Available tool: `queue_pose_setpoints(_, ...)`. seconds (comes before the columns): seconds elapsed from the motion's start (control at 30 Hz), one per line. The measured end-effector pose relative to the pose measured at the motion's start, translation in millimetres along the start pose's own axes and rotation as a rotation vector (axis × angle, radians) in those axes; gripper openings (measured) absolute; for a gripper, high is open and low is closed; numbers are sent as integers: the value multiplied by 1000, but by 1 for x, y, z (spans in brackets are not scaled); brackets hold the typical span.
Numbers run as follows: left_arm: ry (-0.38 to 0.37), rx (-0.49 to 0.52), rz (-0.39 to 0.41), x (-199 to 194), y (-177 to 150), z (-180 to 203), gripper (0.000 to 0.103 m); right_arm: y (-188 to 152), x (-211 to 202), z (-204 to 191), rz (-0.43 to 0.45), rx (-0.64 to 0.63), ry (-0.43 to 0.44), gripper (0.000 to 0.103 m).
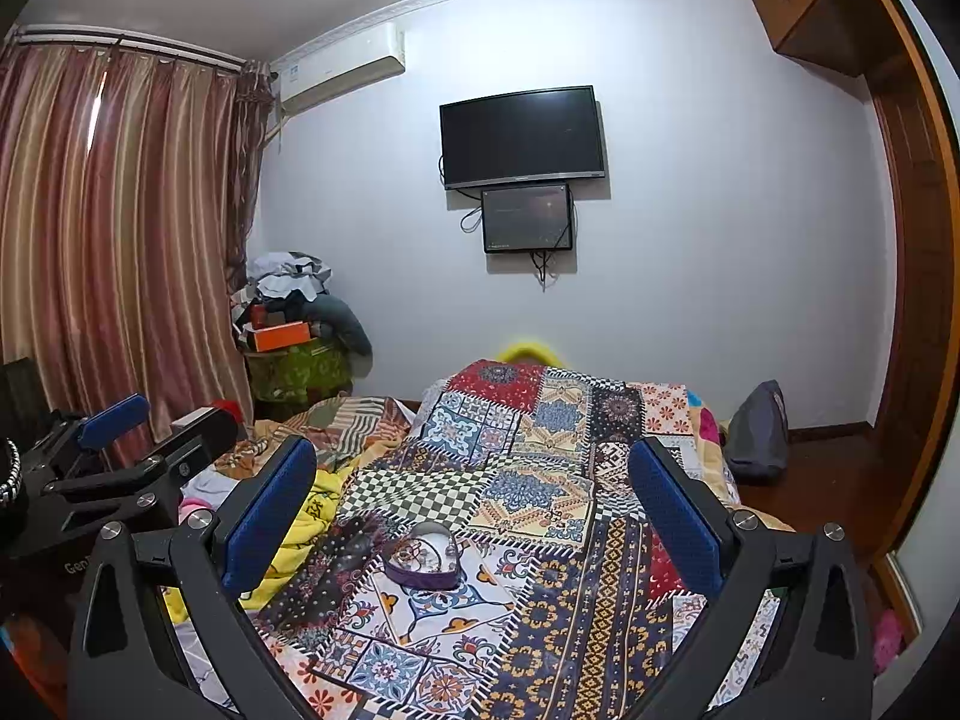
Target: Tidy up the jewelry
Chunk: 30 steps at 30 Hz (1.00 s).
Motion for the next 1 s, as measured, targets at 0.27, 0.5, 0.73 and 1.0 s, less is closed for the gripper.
queue_pose_setpoints(0.27,-13,-3,-8,1,0,2,102,2,0,2,2,5,0,103)
queue_pose_setpoints(0.5,-16,-4,-14,3,-1,3,102,1,1,2,2,5,-7,103)
queue_pose_setpoints(0.73,-27,1,-25,7,-4,6,102,0,3,2,-2,2,-16,103)
queue_pose_setpoints(1.0,-39,1,-24,8,-5,6,102,-2,5,2,-7,-1,-20,103)
Point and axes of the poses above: each gripper's, at about its wrist camera, not at the fingertips, and x roughly the way its jaws point, z to its right, y to its top, the point moved 6 cm from there along x, roughly the way its jaws point, and after that the axes turned 2 degrees about -y, right-handed, at the moved point
